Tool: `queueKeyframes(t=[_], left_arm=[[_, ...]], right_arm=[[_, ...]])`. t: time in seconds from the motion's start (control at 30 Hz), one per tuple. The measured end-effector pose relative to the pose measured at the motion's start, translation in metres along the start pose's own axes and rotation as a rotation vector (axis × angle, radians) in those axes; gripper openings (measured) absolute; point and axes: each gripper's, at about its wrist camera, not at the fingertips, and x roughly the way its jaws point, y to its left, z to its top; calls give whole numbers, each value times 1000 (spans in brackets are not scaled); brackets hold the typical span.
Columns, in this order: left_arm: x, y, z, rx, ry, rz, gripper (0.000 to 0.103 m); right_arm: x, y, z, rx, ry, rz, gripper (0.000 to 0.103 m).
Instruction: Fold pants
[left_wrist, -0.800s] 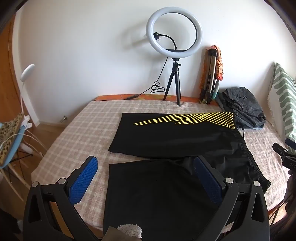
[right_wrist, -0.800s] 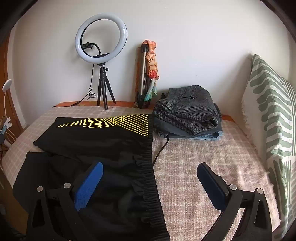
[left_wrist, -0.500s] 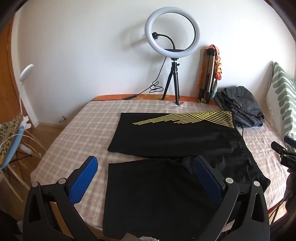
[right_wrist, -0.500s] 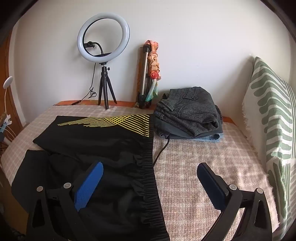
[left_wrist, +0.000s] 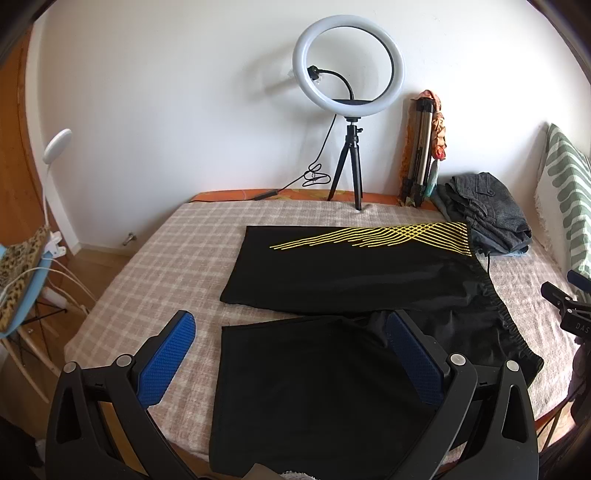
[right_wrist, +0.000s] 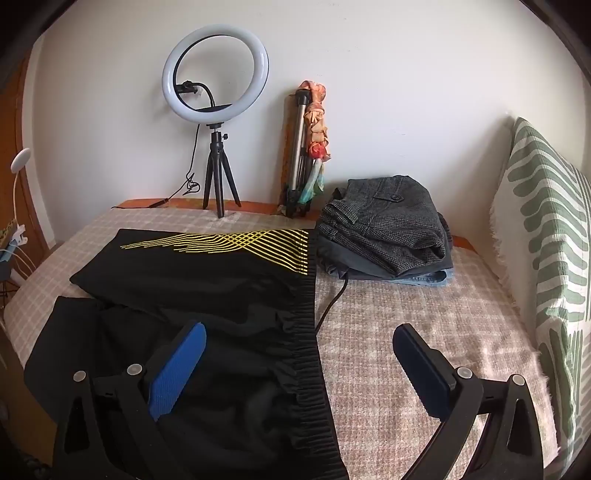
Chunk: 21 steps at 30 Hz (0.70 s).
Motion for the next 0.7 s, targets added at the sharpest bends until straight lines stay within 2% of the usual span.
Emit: queueKeyframes(t=[0.7], left_arm=[[1,4,-3,7,-16,22,103]], right_arm=[[0,3,-1,-18,6,-4,101]])
